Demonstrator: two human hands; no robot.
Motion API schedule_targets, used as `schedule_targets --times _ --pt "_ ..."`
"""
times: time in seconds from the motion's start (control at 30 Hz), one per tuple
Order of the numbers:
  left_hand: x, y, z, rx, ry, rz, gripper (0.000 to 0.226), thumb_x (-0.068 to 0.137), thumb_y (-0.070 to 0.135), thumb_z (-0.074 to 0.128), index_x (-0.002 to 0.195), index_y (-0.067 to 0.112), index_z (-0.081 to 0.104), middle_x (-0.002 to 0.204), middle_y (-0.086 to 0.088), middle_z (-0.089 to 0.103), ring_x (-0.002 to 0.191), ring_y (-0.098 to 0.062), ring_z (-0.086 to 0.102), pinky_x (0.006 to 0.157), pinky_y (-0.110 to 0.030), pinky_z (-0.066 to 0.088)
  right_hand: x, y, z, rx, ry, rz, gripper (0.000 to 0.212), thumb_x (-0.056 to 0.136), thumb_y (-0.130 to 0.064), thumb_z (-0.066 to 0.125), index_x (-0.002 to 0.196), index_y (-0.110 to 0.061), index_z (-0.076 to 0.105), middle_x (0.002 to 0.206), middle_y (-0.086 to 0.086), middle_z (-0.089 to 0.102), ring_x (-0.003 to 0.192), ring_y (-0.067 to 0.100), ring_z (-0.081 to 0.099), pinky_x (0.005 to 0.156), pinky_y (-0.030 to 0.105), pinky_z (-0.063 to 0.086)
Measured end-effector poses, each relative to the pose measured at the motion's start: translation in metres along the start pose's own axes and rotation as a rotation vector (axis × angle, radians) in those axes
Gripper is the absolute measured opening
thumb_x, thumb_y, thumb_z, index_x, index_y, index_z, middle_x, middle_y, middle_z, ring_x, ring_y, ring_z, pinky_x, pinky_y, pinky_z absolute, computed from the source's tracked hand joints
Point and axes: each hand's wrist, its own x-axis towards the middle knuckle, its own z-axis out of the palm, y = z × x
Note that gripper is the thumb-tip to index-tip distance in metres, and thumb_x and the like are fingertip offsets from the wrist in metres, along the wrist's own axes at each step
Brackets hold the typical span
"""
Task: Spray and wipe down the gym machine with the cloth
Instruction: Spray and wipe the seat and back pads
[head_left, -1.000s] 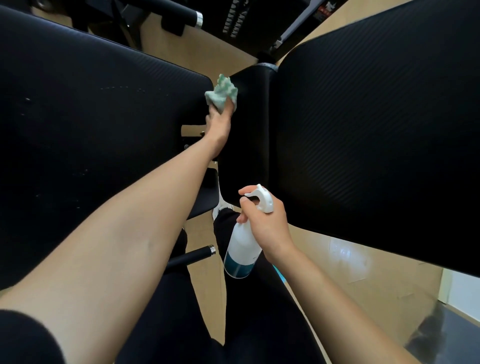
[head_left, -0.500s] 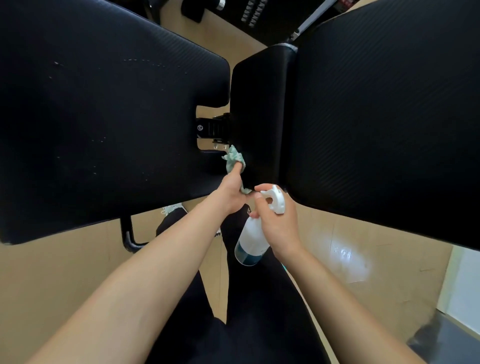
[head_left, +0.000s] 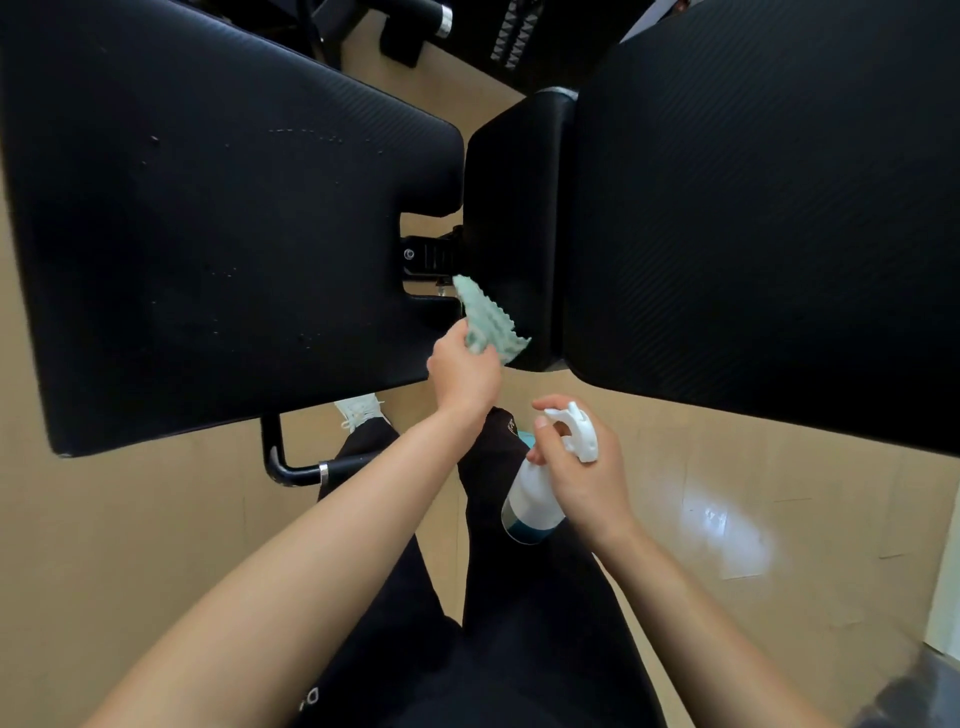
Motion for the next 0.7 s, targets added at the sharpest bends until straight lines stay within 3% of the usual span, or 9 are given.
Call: schedule_targets --times 0.1,0.17,0.27,0.33,0.43,0.5,0.6,0.63,0.7 --pt "0.016 0.013 0.008 -0.176 -0.135 -0.032 0.027 0.091 0.028 0.058 0.115 0.020 0.067 0.109 0.003 0.071 0.105 -0.017 0.065 0.099 -0.040 0.053 0.001 0.002 -0.001 0.003 -0.013 -0.028 0.015 0.102 -0.007 0.061 0.107 -0.016 0.071 0.078 0.004 0.068 0.067 0.005 0.065 0.066 0.010 0.050" --pt "0.026 0.023 0.021 -0.203 -0.234 -0.056 0.043 0.099 0.040 0.048 0.135 0.018 0.060 0.130 -0.001 0.062 0.125 -0.021 0.056 0.115 -0.046 0.040 0.003 0.004 0.000 0.003 -0.025 -0.045 0.015 0.101 -0.008 0.061 0.106 -0.019 0.071 0.078 -0.002 0.068 0.068 0.007 0.067 0.066 0.012 0.050" --pt "0.032 0.036 0.036 -0.160 -0.214 0.137 0.053 0.101 0.047 0.040 0.146 0.021 0.053 0.145 -0.004 0.056 0.136 -0.024 0.050 0.118 -0.045 0.038 0.005 0.006 0.001 0.016 -0.036 -0.056 0.017 0.101 -0.009 0.062 0.104 -0.024 0.070 0.082 -0.008 0.069 0.072 0.013 0.069 0.066 0.013 0.051" --pt "0.031 0.035 0.039 -0.149 -0.233 0.386 0.052 0.105 0.035 0.040 0.154 0.018 0.045 0.156 -0.007 0.049 0.147 -0.022 0.041 0.123 -0.041 0.033 0.004 0.007 0.002 0.022 -0.051 -0.068 0.022 0.102 -0.008 0.062 0.102 -0.029 0.069 0.084 -0.007 0.070 0.075 0.013 0.070 0.066 0.012 0.051" --pt "0.024 0.021 0.041 -0.055 -0.295 0.659 0.052 0.108 0.011 0.042 0.158 0.005 0.029 0.168 -0.012 0.023 0.159 -0.023 0.012 0.130 -0.034 0.012 0.004 0.011 0.004 0.016 -0.064 -0.088 0.028 0.101 -0.007 0.061 0.096 -0.034 0.067 0.082 -0.002 0.070 0.076 0.019 0.069 0.066 0.015 0.053" --pt "0.015 0.001 0.042 0.028 -0.292 0.712 0.052 0.107 0.008 0.044 0.158 0.005 0.031 0.169 -0.012 0.020 0.159 -0.025 0.009 0.128 -0.028 0.010 0.003 0.016 0.005 0.026 -0.056 -0.094 0.027 0.101 -0.006 0.062 0.094 -0.032 0.067 0.083 0.003 0.069 0.073 0.022 0.068 0.065 0.017 0.053" --pt "0.009 -0.034 0.030 0.120 -0.256 0.659 0.048 0.107 0.013 0.047 0.155 0.009 0.043 0.165 -0.007 0.035 0.155 -0.020 0.027 0.124 -0.023 0.025 0.000 0.024 0.004 0.025 -0.031 -0.081 0.017 0.101 -0.006 0.061 0.101 -0.021 0.069 0.074 0.004 0.066 0.065 0.007 0.066 0.065 0.012 0.049" --pt "0.008 -0.043 0.022 0.175 -0.250 0.653 0.042 0.106 0.013 0.049 0.148 0.011 0.053 0.156 -0.006 0.049 0.147 -0.021 0.043 0.119 -0.027 0.037 -0.001 0.027 0.004 0.023 -0.030 -0.073 0.016 0.101 -0.006 0.061 0.105 -0.019 0.070 0.074 0.004 0.066 0.064 0.004 0.065 0.066 0.011 0.049" --pt "0.007 -0.058 0.002 0.338 -0.261 0.617 0.018 0.101 0.011 0.055 0.115 0.012 0.066 0.106 0.002 0.072 0.097 -0.023 0.066 0.089 -0.043 0.056 -0.005 0.031 0.004 0.030 -0.028 -0.081 0.017 0.102 -0.008 0.060 0.108 -0.020 0.070 0.074 0.002 0.067 0.064 0.004 0.065 0.066 0.012 0.050"
